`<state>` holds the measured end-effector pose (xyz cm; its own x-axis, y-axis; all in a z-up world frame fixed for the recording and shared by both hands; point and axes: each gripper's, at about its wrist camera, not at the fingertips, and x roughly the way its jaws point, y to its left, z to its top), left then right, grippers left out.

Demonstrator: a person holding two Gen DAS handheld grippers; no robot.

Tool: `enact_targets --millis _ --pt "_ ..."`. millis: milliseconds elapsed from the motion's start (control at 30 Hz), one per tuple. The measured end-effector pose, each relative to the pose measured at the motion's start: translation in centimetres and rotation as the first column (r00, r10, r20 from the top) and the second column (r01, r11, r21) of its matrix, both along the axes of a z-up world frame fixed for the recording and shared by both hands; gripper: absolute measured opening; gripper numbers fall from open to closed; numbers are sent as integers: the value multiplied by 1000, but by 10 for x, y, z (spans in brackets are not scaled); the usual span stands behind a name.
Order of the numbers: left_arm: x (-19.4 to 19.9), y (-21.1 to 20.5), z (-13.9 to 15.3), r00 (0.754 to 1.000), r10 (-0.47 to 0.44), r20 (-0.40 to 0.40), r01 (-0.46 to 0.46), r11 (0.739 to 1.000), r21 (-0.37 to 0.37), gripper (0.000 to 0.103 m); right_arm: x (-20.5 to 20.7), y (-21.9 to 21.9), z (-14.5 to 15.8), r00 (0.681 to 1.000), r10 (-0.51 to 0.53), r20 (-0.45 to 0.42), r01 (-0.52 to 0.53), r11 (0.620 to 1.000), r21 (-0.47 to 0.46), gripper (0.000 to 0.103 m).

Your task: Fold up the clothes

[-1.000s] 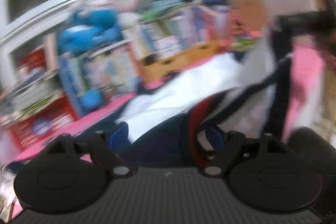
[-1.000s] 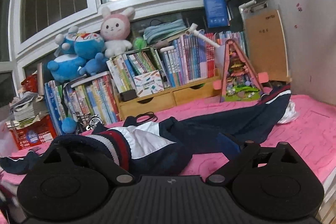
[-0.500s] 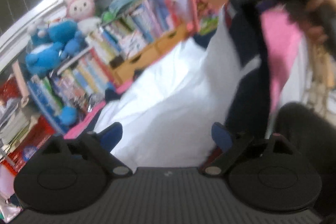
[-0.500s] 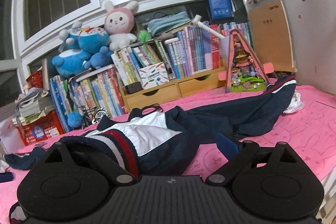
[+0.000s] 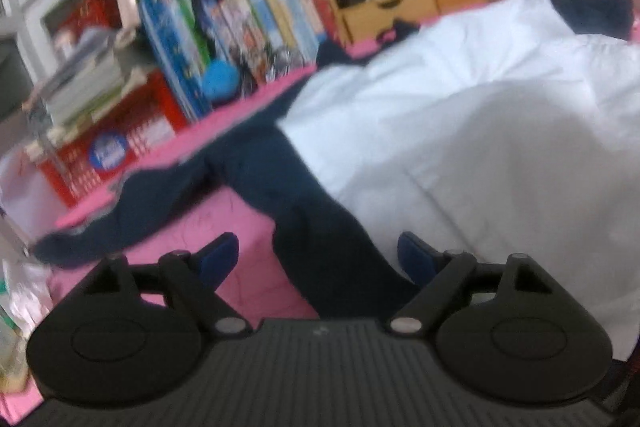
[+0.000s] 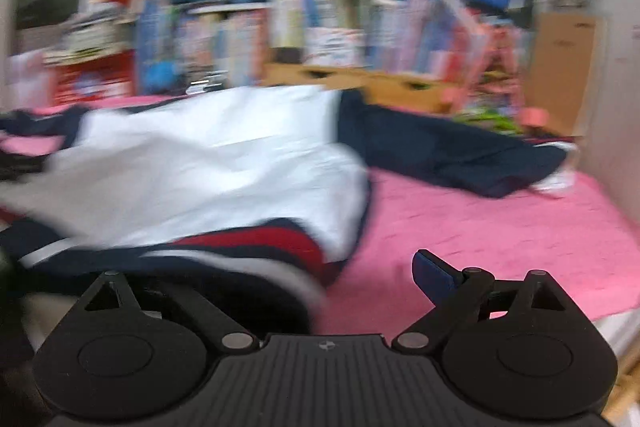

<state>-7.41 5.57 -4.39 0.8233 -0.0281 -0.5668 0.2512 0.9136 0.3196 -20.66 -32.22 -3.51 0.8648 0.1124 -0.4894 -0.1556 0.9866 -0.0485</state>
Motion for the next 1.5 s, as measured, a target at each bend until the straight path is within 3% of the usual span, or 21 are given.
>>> enact_targets --millis 100,200,267,367,467,533,633,700,967,1033,1200,1300,1500 --pt "0 6 -3 1000 18 -17 -19 999 -33 88 -18 10 5 990 141 -28 -139 988 70 96" --pt "2 7 -3 999 27 -26 -28 999 -41 88 -34 17 13 960 276 -41 -266 950 166 99" --pt "2 6 -4 999 36 -27 -37 998 -42 88 -37 21 17 907 421 -20 -390 856 339 99" --pt "3 3 -3 998 52 -34 -53 998 -36 88 -24 57 15 799 602 0 -524 696 491 97" --pt "5 2 -2 997 57 -45 -59 998 -33 88 -10 127 9 708 702 -77 -630 677 381 90" --pt "6 3 -2 997 60 -52 -62 997 -38 88 -1 175 2 665 732 -146 -687 677 265 74" --pt "6 7 -3 996 66 -57 -69 995 -68 88 11 214 -3 668 723 -175 -698 691 188 57" --pt "6 10 -3 996 69 -61 -75 993 -89 88 19 232 -5 678 713 -179 -696 700 158 53" --pt "9 16 -3 992 84 -91 -96 985 -145 88 27 250 -4 745 665 -49 -661 747 68 49" --pt "10 17 -3 992 84 -96 -98 984 -151 88 25 256 -6 717 695 -52 -691 718 80 43" --pt "9 16 -3 992 91 -91 -104 983 -154 89 -2 254 5 558 824 -95 -822 565 75 43" --pt "8 15 -3 992 92 -86 -103 984 -145 89 -21 250 14 534 841 -84 -843 537 14 43" --pt "8 15 -4 993 89 -79 -100 985 -144 89 -20 226 29 519 853 -55 -846 522 112 43"
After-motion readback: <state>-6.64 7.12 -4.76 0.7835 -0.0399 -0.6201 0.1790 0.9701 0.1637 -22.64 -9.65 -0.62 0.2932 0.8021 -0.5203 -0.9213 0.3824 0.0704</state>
